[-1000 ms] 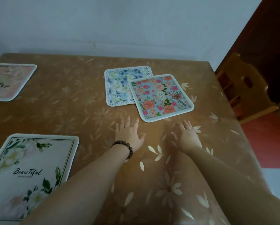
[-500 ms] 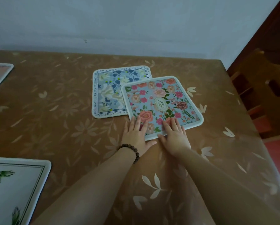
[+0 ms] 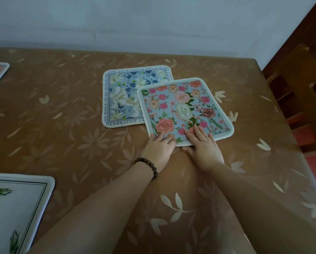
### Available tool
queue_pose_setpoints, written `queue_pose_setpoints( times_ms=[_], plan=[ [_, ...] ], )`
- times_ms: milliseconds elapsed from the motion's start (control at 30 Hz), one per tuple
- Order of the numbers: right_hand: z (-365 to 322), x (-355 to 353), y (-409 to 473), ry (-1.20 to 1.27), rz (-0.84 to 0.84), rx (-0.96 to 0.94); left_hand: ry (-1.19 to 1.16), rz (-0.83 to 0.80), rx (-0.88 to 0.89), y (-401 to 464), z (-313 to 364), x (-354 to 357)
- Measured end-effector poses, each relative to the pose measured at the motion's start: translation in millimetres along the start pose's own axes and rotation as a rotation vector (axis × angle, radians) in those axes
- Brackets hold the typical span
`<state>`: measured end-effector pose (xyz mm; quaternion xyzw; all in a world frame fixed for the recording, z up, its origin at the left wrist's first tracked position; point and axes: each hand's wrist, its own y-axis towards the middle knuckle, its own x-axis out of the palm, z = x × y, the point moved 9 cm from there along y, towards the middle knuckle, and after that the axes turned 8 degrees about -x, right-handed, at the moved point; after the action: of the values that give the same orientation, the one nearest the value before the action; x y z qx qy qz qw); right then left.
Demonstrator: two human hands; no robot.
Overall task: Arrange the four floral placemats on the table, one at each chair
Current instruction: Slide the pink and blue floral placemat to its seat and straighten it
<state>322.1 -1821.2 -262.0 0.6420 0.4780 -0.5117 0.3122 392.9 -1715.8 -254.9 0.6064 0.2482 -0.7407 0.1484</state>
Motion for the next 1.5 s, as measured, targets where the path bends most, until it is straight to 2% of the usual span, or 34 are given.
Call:
queue_pose_setpoints(
  times_ms=[233, 367, 667, 967, 1367, 1500],
  plan=[
    [-7, -5, -19, 0.027, 0.079, 0.080, -0.204, 0.015, -0.094, -29, -13, 2],
    [-28, 5, -47, 0.031, 0.040, 0.079, -0.288, 0.028, -0.128, -66, -14, 4],
    [-84, 21, -132, -0.026, -0.082, 0.105, -0.346, -0.111, -0.136, -160, -10, 13],
    [-132, 47, -233, 0.009, -0.127, 0.180, -0.380, -0.086, -0.152, -258, -1, 31],
    [-176, 50, -314, -0.071, -0.199, 0.085, -0.464, -0.047, -0.221, -350, 13, 42],
    [-182, 61, -333, -0.051, -0.248, 0.033, -0.447, -0.114, -0.256, -371, 18, 58]
  ],
)
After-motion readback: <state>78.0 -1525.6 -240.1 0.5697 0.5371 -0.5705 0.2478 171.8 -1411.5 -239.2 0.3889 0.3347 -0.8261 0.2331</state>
